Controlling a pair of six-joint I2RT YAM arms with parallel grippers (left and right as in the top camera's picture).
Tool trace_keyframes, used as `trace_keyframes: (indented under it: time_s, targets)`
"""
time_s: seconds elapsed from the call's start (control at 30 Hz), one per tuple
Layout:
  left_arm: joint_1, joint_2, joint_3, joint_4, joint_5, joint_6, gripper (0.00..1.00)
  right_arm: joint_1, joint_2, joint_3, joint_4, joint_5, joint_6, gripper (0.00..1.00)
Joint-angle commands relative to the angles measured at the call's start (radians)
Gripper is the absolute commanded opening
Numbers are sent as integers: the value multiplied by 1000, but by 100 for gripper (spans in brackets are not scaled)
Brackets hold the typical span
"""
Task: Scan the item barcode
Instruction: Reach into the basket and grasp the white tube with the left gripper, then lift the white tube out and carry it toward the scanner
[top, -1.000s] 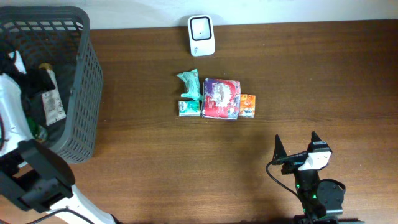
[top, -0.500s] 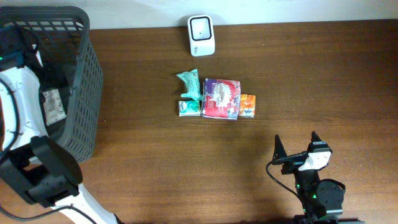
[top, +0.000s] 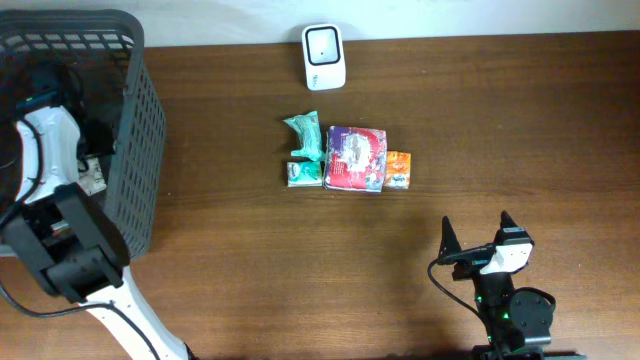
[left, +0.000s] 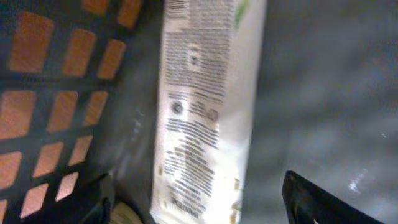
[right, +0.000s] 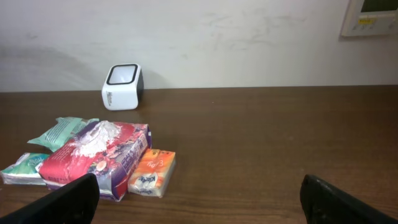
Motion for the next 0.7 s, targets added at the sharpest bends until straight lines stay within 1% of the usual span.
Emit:
trace_keyframes:
  time_s: [0.0,0.23,0.27,0.3,0.33,0.43,0.47,0.53,0.6,0.63,0.67]
  targets:
    - [18,14,3,17,70,-3,76,-7,-6,-9,0,1,8,98]
    - [18,121,3,29,71,-3,77,-7,-6,-9,0,1,8,98]
    - [19,127,3,33,71,-3,74,-7,-6,-9,0,1,8,98]
    - [18,128,3,36,71,-3,63,-7,-6,-9,0,1,8,99]
    - [18,128,3,37,71,-3,47,-7,-6,-9,0,1,8,98]
    - [18,128,3,31,71,-4,10,-7,-6,-9,0,1,8,99]
    - [18,125,6,23,71,-4,0,-7,-6,-9,0,1,8,98]
    - [16,106,20,1,72,-23,0,-7,-6,-9,0,1,8,98]
    - [11,58,34,-24,72,-102,0,-7,-6,-9,0,1,8,99]
    - [11,27,42,-43,90,-125,0,-7,-6,-9,0,1,8,98]
    - [11,-12,47,-59,147,-125,0,-7,-6,-9,0,1,8,98]
